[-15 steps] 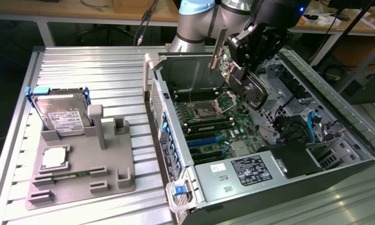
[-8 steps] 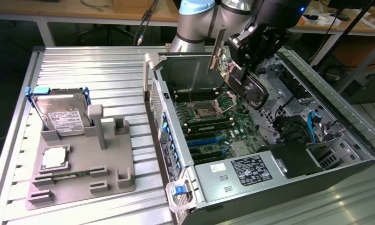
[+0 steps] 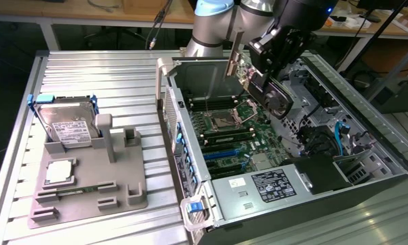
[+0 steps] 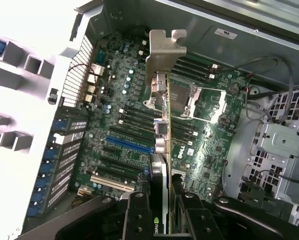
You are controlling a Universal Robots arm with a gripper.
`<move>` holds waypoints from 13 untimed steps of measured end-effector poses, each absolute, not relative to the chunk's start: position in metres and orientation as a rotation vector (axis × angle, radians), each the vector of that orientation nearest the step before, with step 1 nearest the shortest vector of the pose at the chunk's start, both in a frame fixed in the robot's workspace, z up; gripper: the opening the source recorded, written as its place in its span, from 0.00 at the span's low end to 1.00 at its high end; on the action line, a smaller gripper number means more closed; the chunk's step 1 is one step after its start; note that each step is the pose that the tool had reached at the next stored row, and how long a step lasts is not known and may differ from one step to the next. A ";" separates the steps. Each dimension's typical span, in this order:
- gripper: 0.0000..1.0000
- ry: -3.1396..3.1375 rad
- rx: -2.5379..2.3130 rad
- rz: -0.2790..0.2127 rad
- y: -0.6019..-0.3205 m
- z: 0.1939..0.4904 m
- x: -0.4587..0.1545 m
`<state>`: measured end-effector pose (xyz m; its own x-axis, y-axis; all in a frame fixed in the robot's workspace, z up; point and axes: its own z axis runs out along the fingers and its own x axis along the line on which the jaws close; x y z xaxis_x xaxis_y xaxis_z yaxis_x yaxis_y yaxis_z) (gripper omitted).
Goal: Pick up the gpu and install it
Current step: 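Insert the gpu into the slot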
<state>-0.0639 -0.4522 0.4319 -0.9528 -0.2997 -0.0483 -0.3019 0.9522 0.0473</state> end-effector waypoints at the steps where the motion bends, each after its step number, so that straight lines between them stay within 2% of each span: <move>1: 0.27 3.063 -0.481 0.084 -0.452 0.432 -0.064; 13: 0.27 3.040 -0.621 0.087 -0.452 0.432 -0.064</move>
<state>-0.0639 -0.4522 0.4319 -0.9194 -0.3905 -0.0483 -0.3926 0.9185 0.0472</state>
